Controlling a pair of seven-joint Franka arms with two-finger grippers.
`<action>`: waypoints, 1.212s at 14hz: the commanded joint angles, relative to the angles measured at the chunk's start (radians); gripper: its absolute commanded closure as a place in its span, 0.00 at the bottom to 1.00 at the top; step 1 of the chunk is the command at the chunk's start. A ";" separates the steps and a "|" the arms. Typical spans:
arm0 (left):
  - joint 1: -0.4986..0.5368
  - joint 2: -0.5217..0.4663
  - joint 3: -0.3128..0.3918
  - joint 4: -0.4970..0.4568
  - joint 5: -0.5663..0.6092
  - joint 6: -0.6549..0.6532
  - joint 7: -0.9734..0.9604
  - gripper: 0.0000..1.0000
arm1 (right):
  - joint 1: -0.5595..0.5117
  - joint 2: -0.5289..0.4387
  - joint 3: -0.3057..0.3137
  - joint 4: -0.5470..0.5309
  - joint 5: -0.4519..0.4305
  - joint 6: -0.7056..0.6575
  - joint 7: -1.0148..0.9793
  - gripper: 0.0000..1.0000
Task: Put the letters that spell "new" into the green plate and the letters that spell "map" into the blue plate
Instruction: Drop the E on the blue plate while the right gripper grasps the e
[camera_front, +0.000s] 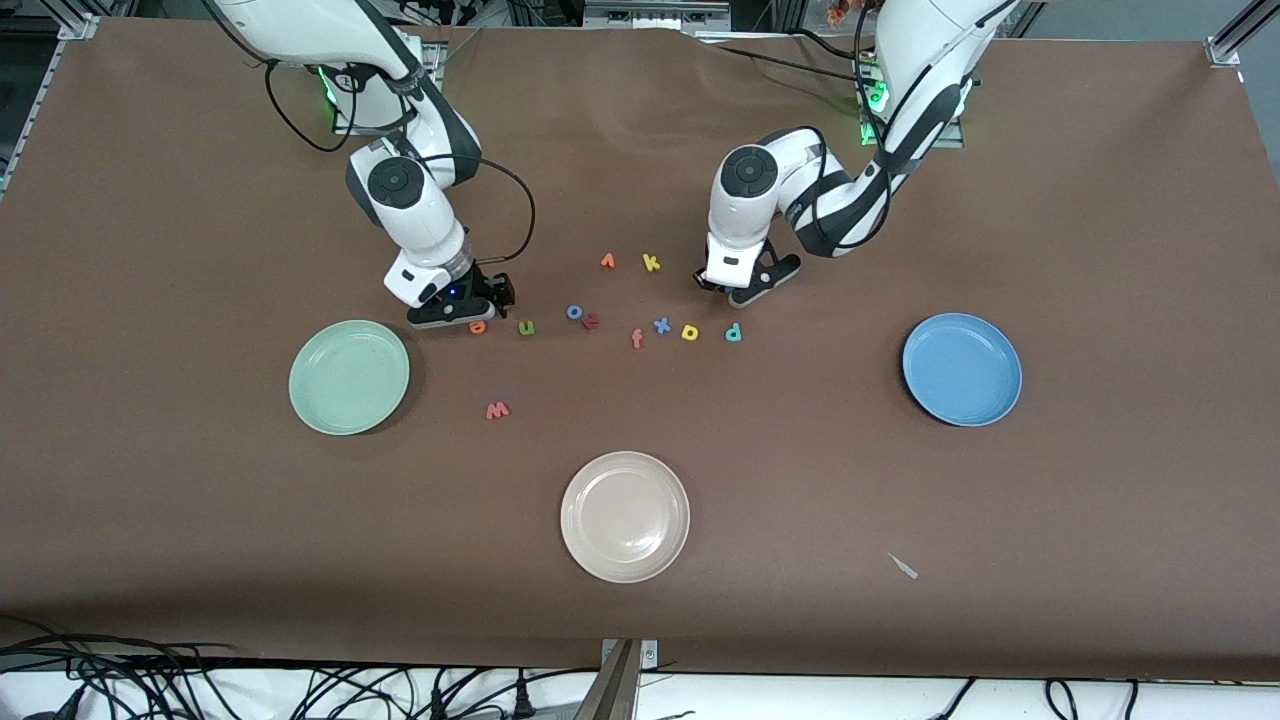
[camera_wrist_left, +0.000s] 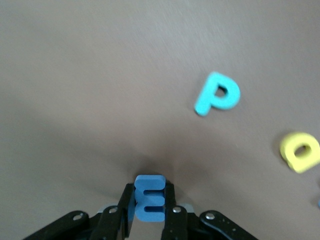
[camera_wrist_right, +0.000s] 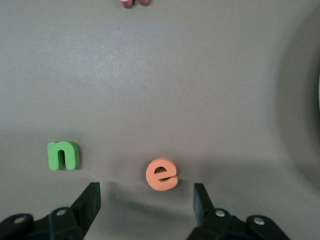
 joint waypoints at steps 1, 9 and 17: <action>0.019 0.006 -0.002 0.116 0.023 -0.182 0.112 1.00 | 0.003 0.011 -0.017 -0.022 -0.029 0.060 0.015 0.19; 0.265 0.000 -0.005 0.293 -0.066 -0.536 0.921 1.00 | 0.003 0.012 -0.032 -0.024 -0.057 0.070 0.011 0.33; 0.542 0.023 0.001 0.293 0.007 -0.534 1.599 1.00 | 0.003 0.018 -0.032 -0.024 -0.071 0.086 0.011 0.53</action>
